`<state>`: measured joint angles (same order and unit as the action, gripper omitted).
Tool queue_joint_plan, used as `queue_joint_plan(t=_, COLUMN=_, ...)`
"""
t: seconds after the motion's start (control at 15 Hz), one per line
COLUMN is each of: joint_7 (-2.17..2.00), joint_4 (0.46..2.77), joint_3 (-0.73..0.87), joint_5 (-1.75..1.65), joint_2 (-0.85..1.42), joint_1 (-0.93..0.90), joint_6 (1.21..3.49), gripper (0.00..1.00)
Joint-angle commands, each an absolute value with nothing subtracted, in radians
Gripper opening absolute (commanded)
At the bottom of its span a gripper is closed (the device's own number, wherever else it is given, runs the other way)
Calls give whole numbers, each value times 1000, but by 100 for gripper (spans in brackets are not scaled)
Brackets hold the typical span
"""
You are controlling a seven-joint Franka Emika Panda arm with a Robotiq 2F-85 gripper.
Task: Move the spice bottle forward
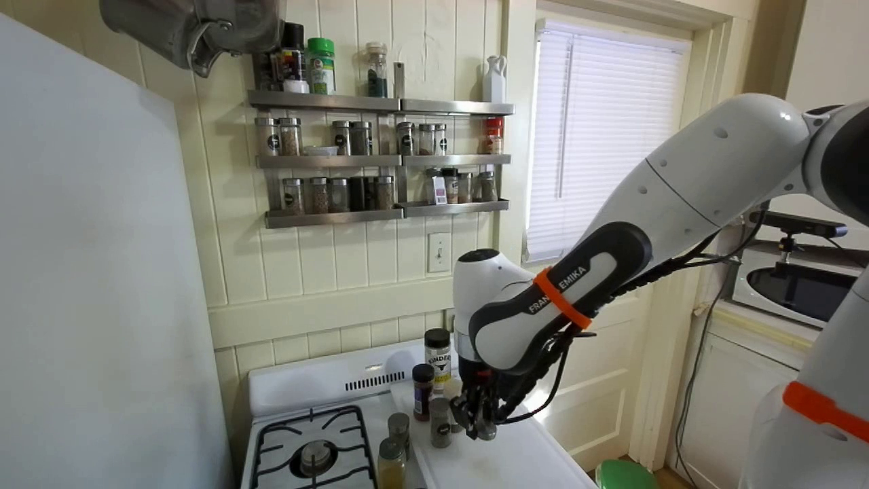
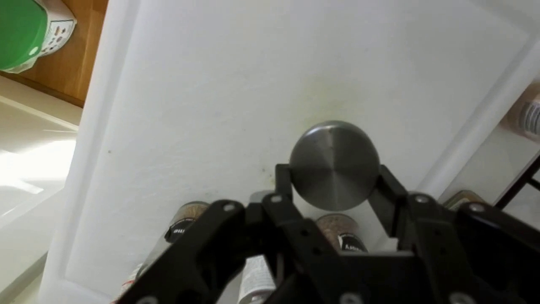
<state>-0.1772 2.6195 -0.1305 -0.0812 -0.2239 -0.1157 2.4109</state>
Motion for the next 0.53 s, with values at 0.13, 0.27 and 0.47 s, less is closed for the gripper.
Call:
queue_joint_plan(t=0.13, joint_7=-132, joint_4=2653, joint_3=-128, joint_5=-49, joint_2=-172, joint_1=-117, joint_6=2431, gripper=24)
queue_joint_plan(t=0.27, joint_7=-134, joint_4=2659, joint_3=-127, joint_5=-59, joint_2=-149, joint_1=-113, joint_6=2438, gripper=24)
queue_joint_plan(t=0.47, joint_7=-140, joint_4=2655, joint_3=-124, joint_5=-90, joint_2=-110, joint_1=-101, joint_6=2449, gripper=24)
